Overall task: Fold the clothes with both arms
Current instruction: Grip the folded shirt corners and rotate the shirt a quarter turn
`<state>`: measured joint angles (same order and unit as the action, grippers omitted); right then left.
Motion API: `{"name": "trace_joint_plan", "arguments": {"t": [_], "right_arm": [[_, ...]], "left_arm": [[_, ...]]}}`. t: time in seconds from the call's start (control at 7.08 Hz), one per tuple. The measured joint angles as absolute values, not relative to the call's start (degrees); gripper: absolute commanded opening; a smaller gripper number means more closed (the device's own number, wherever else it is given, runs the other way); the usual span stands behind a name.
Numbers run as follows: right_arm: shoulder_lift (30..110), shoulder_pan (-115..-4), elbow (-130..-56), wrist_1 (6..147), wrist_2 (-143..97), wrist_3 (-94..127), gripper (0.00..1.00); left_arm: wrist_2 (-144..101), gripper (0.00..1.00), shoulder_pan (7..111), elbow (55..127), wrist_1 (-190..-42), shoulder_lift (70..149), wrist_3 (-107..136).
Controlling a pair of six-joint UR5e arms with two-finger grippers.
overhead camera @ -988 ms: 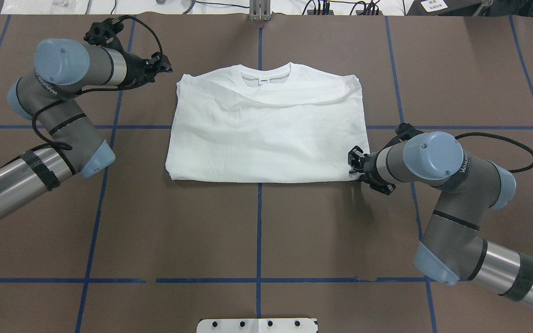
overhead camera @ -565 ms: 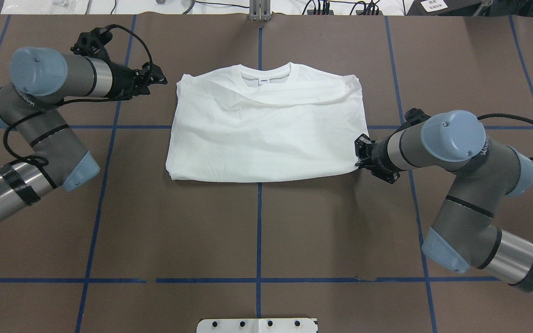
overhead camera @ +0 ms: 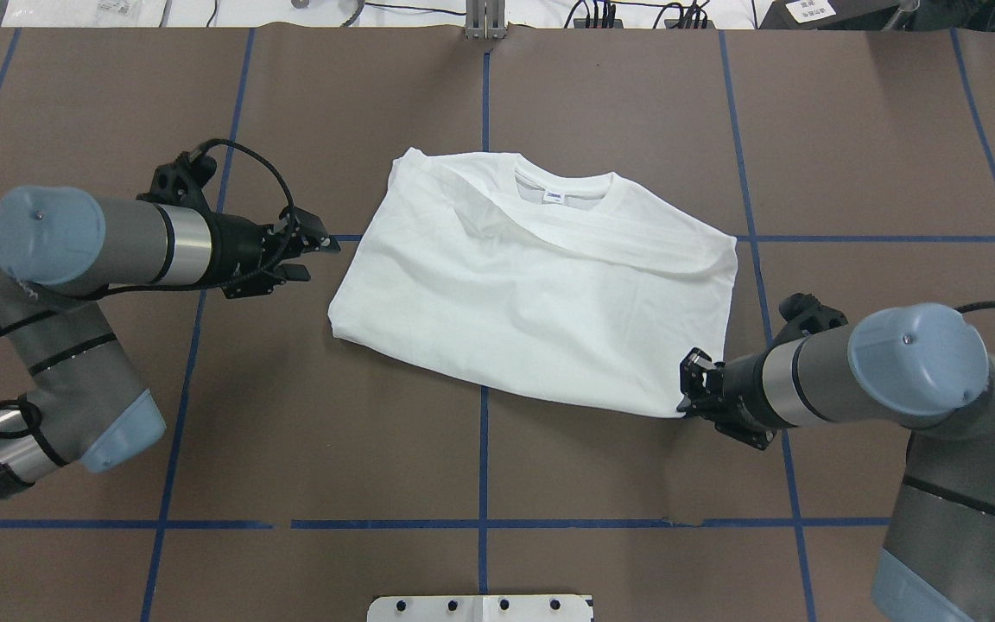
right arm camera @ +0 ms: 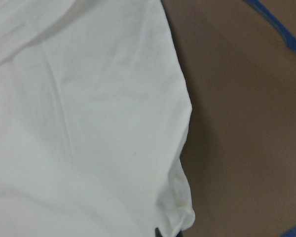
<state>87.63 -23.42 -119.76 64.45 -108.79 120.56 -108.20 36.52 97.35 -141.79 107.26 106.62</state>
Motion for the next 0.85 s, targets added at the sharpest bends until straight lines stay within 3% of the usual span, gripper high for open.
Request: {"name": "trace_joint_plan", "arguments": {"t": [0.42, 0.56, 0.71, 0.85], "right_arm": [[90.66, -11.37, -123.77, 64.42, -110.99, 127.15, 0.0], [91.68, -8.92, -125.24, 64.42, -111.26, 127.87, 0.39], [92.11, -7.1, -126.13, 64.42, -111.35, 128.18, 0.99], [92.21, -5.94, -126.6, 64.4, -111.39, 129.27, 1.0]], "left_arm": [[-108.12, 0.72, 29.98, 101.1, -139.62, 104.45, 112.99], [-108.06, 0.72, 28.33, 100.98, -138.72, 104.57, 114.18], [-108.03, 0.72, 26.6, 100.54, -137.87, 104.97, 114.69], [-107.36, 0.7, 25.07, 100.13, -136.44, 105.88, 114.87]]}}
